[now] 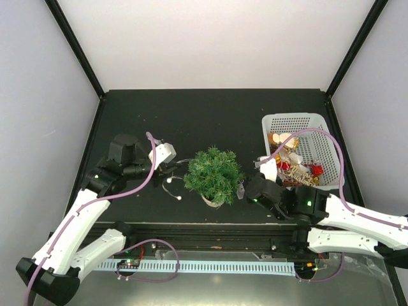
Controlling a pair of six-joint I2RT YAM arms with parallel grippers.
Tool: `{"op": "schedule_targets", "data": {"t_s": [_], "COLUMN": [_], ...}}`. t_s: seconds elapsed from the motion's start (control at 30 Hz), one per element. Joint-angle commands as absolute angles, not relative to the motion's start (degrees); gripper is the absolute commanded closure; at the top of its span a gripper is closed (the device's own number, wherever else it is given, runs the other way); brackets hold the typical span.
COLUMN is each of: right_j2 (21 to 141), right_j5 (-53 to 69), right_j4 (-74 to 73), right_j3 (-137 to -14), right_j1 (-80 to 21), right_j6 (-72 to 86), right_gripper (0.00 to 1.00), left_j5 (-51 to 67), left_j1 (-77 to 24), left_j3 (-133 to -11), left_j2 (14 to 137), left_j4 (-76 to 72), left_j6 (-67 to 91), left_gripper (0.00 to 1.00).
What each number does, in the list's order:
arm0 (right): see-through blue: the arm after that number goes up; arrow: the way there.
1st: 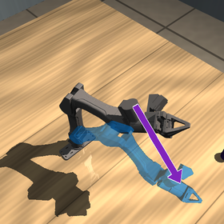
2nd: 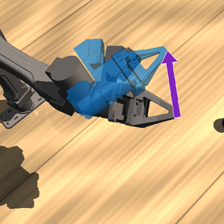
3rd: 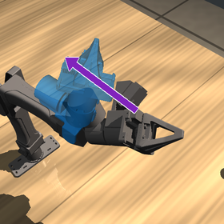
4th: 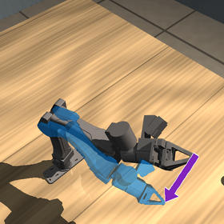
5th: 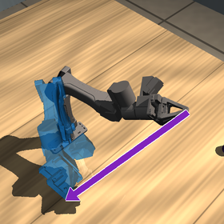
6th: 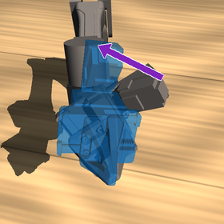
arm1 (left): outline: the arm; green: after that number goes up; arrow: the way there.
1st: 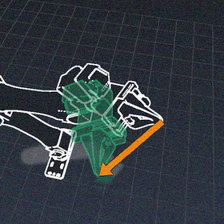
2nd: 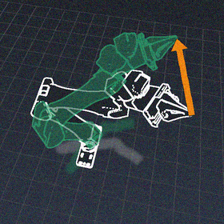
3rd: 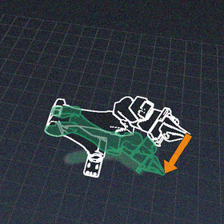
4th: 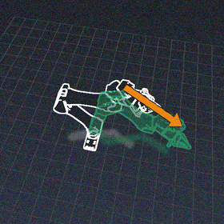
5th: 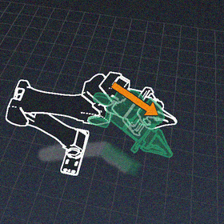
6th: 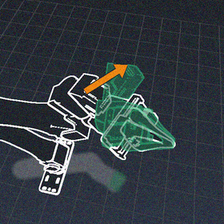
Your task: Decorate the small christmas tree
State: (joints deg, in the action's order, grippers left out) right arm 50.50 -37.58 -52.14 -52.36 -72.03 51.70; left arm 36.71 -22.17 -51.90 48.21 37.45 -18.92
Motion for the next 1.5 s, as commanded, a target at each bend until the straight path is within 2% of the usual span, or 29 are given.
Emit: {"op": "schedule_targets", "data": {"t_s": [0.0,0.27,0.43,0.9,1.47], "right_j2": [49.7,50.0,50.1,50.8,52.3], "right_j5": [-41.9,-41.3,-41.0,-41.5,-41.5], "right_j4": [-53.9,-53.2,-53.3,-51.9,-51.8], "right_j3": [-55.4,-55.4,-55.3,-54.2,-54.6], "right_j1": [-72.4,-72.5,-72.5,-72.5,-72.5], "right_j6": [50.5,50.1,50.2,49.5,49.8], "right_gripper": [0.76,0.76,0.76,0.76,0.76], "left_j5": [39.5,32.5,31.5,38.7,43.9], "left_j1": [-21.9,-21.9,-21.8,-22.2,-32.6], "left_j3": [-50.7,-50.3,-53.2,-48.5,-50.2], "left_j2": [48.6,52.4,57.3,51.2,51.9], "left_j4": [39.7,36.7,40.2,45.0,51.5], "left_j6": [-19.9,-17.4,-17.1,-21.6,-26.8], "left_gripper": [0.99,0.98,0.98,0.98,0.81]}}
